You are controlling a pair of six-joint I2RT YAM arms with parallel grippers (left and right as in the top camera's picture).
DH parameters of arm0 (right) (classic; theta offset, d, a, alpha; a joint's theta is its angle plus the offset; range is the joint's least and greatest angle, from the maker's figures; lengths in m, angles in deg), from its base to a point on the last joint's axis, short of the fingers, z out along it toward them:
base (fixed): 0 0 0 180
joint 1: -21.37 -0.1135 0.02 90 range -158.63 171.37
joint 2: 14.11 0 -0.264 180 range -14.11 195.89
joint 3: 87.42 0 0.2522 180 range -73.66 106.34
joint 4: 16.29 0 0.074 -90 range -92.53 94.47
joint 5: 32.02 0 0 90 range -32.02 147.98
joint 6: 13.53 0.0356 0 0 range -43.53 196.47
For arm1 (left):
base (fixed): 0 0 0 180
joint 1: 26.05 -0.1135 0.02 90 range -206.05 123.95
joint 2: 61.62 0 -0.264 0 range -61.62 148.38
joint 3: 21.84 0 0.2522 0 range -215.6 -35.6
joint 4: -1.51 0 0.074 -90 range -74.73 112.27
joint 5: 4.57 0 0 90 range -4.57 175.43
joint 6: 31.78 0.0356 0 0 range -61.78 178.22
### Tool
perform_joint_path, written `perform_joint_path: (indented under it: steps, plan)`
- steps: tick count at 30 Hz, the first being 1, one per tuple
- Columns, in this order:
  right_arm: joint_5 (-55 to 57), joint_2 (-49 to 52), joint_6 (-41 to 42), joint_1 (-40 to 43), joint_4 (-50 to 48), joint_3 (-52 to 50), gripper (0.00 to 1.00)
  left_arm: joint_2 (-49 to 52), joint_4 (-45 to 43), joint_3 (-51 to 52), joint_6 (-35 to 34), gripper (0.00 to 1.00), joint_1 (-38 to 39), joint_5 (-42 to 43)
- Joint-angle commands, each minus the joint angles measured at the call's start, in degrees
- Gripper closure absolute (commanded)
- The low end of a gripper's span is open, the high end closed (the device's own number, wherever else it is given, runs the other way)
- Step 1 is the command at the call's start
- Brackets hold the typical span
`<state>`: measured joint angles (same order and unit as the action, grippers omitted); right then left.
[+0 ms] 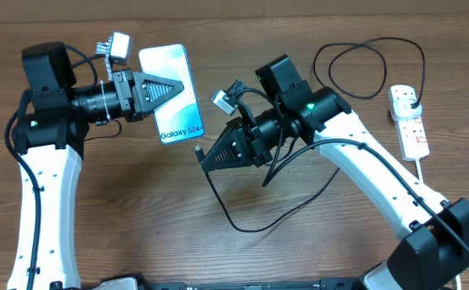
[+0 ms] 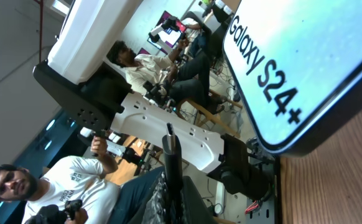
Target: Plug charger to phone and switch on socket
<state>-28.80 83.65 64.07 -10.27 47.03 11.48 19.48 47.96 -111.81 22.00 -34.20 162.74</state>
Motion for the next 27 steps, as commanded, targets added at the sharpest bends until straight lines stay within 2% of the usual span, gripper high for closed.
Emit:
perform_joint_path:
  steps: [1, 10, 17, 22, 27]
  plan:
    - [-0.31, -1.20, 0.46, -0.28, -0.50, 0.57, 0.96, -1.51, -0.42, -0.79, -6.36, 0.96, 0.35, -1.03]
    - [-0.26, -1.20, 0.46, -0.28, -1.60, 0.57, 0.96, -1.51, -0.98, -0.79, -9.29, 0.96, 2.36, -2.58]
    - [-0.20, -1.20, 1.51, -0.17, -1.73, 0.57, 0.96, -1.51, -7.65, -0.79, -13.77, 0.96, 3.74, -2.32]
    - [1.92, -1.20, 6.29, -0.07, -4.50, 0.57, 0.96, -1.51, -7.87, -0.79, -12.07, 0.96, 3.72, -1.81]
    - [2.12, -1.20, 6.71, -0.07, -5.79, 0.57, 0.96, -1.51, -7.63, -0.79, -9.25, 0.96, 3.74, -0.28]
